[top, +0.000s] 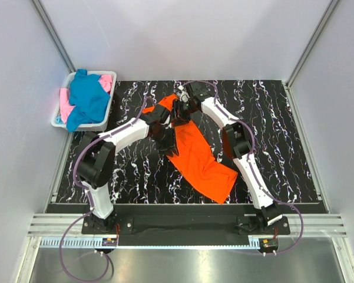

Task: Fold and stack the t-shirts
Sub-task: Fold the tshirt

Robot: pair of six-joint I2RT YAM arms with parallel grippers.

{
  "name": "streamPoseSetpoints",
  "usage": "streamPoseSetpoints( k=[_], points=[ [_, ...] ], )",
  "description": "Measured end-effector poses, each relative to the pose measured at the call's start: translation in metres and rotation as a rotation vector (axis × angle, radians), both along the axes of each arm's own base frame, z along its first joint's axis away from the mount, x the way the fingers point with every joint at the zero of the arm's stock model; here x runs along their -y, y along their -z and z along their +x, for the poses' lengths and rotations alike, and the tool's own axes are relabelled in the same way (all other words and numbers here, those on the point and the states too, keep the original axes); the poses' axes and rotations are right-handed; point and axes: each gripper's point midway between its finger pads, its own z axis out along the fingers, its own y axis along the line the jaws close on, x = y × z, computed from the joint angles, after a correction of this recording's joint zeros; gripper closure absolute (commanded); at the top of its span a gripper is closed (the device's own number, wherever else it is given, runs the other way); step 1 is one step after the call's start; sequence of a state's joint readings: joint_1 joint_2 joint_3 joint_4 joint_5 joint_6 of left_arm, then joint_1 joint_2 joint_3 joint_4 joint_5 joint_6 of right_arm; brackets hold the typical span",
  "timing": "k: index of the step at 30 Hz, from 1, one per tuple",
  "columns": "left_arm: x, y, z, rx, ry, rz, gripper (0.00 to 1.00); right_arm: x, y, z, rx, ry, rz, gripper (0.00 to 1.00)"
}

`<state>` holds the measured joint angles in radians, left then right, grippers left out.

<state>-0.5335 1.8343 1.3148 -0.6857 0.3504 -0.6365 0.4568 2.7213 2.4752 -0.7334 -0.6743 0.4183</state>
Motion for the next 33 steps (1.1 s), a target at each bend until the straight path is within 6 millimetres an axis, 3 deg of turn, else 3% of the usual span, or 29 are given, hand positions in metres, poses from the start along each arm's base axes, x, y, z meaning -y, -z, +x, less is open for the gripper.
streamPoseSetpoints(
  k=[6,10,23,26,33],
  points=[
    [0.002,-0.001,-0.003,-0.001,0.009,-0.013,0.64,0.007,0.002,0.007,0.011,0.038,-0.045,0.46],
    [-0.002,-0.001,-0.009,-0.004,0.009,-0.011,0.64,0.025,0.001,0.024,0.048,0.111,-0.122,0.45],
    [-0.003,-0.007,-0.014,0.007,0.021,-0.022,0.64,0.149,0.003,0.101,0.087,0.44,-0.272,0.45],
    [-0.001,-0.008,-0.016,0.004,0.031,-0.031,0.63,0.155,0.003,0.11,0.094,0.469,-0.266,0.45],
    [0.009,-0.01,-0.026,-0.003,0.082,-0.055,0.63,0.145,-0.002,0.113,0.109,0.443,-0.219,0.44]
  ],
)
